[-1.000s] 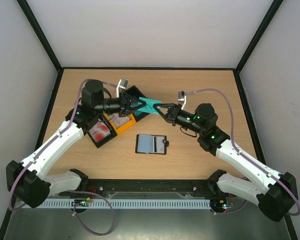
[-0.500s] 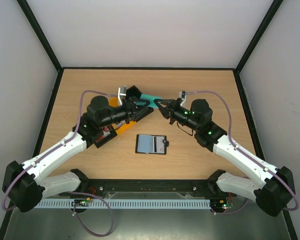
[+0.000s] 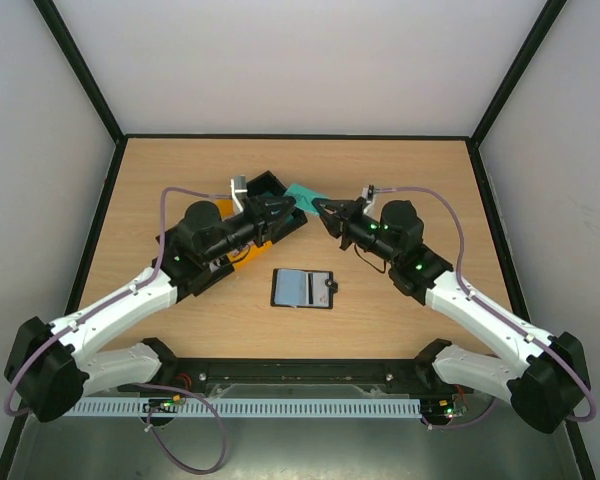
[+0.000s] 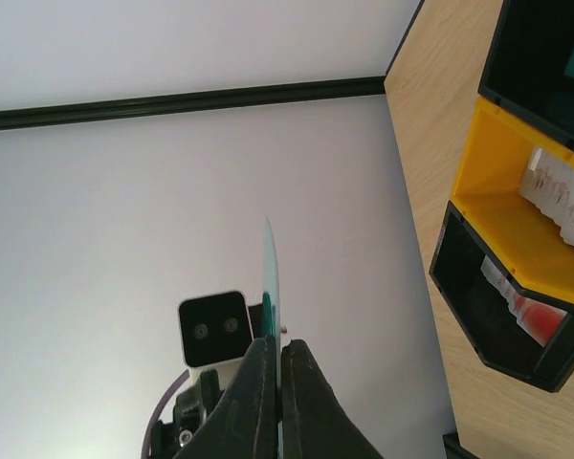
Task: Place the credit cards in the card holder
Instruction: Pick up the credit card from the storage box.
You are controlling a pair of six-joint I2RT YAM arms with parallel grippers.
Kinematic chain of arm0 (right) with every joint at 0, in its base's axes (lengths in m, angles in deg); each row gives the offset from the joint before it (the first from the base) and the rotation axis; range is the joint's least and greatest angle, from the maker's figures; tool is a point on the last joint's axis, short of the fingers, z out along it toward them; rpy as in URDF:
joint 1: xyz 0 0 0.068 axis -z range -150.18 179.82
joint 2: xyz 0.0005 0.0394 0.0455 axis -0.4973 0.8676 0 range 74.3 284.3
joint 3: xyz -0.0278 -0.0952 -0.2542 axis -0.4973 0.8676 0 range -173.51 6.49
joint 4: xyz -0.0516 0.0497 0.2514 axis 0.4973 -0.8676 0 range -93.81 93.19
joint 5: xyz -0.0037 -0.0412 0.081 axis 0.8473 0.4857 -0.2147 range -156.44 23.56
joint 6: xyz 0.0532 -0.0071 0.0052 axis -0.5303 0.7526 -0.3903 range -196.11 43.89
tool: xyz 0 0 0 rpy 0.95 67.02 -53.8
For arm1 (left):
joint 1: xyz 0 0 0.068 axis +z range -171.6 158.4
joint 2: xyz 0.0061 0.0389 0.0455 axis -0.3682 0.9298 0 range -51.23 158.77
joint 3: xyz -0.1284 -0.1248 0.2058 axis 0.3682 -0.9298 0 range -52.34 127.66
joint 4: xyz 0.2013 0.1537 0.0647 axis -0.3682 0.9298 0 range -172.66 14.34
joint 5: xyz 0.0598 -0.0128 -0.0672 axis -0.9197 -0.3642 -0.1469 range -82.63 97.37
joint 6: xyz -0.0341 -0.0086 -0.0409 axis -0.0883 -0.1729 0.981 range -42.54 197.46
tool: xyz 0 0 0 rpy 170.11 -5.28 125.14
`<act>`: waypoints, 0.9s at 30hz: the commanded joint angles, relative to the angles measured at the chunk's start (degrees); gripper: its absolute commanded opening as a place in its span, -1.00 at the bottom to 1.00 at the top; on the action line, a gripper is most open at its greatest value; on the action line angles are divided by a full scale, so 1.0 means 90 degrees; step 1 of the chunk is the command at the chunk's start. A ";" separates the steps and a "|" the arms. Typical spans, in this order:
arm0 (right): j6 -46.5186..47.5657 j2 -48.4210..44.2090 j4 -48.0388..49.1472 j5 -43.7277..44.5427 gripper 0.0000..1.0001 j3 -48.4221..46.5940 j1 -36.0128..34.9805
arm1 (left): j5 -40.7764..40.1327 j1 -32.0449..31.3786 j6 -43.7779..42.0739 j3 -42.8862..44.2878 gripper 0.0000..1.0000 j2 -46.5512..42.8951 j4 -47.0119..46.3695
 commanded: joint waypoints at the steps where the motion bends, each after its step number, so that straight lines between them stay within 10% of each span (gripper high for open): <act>1: -0.0080 -0.0138 0.0335 -0.0279 -0.96 0.0194 0.0001 | 0.0151 0.0124 0.0092 -0.0005 -0.48 0.0260 -0.0694; 10: -0.0085 -0.0274 0.0389 -0.0420 -0.96 0.0489 -0.0002 | 0.0044 0.0132 -0.0170 0.0073 -0.94 0.0324 -0.0665; 27: 0.0091 -0.0415 0.0934 -0.0615 -0.96 0.0674 -0.0002 | 0.0412 0.0144 -0.0367 0.0188 -0.71 0.0712 -0.0705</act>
